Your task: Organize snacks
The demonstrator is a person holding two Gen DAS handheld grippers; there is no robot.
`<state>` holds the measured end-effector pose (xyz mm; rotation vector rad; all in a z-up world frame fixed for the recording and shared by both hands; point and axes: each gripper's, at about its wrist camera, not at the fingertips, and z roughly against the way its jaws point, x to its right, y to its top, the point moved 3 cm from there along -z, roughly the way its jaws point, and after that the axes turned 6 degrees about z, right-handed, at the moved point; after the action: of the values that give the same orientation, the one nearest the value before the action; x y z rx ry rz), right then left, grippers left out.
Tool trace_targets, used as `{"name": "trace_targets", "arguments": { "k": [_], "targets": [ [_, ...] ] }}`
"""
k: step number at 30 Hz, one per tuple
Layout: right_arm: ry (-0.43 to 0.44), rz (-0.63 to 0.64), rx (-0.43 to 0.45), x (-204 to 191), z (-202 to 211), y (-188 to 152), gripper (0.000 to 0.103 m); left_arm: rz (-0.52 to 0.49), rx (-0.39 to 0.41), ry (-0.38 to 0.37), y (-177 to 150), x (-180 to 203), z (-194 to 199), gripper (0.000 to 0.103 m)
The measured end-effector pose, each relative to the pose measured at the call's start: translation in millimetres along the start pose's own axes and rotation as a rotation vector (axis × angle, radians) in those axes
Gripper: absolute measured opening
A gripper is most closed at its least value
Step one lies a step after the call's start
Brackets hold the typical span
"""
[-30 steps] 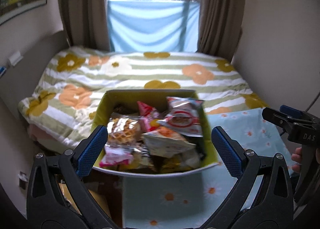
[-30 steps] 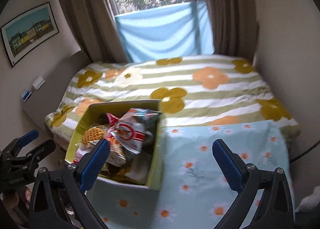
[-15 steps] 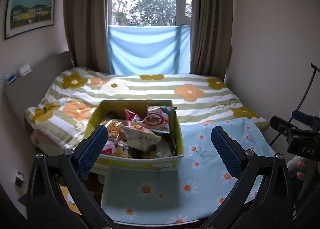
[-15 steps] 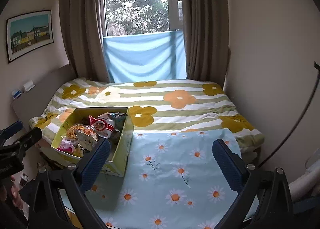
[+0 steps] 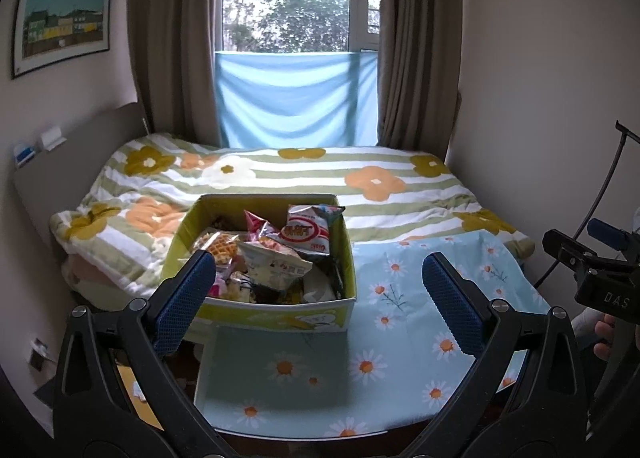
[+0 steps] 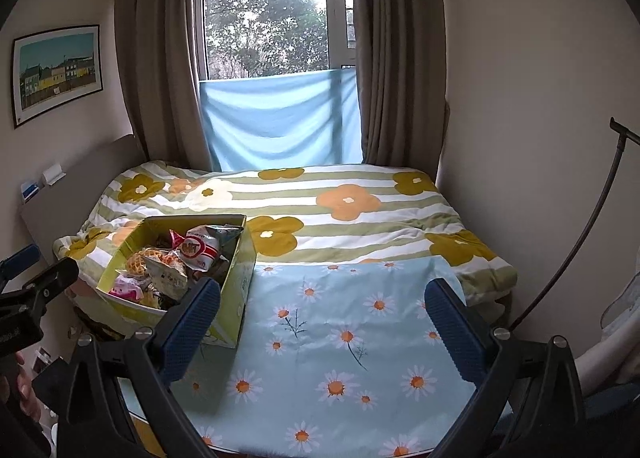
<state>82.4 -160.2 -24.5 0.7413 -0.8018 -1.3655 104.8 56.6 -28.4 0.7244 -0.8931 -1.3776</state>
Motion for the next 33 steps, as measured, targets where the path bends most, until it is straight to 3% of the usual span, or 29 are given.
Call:
{"name": "trace_targets", "arguments": {
  "k": [33],
  "targets": [
    [0.008, 0.007, 0.005, -5.0, -3.8, 3.1, 0.102, 0.011, 0.012, 0.022, 1.5, -1.8, 2.5, 0.103]
  ]
}}
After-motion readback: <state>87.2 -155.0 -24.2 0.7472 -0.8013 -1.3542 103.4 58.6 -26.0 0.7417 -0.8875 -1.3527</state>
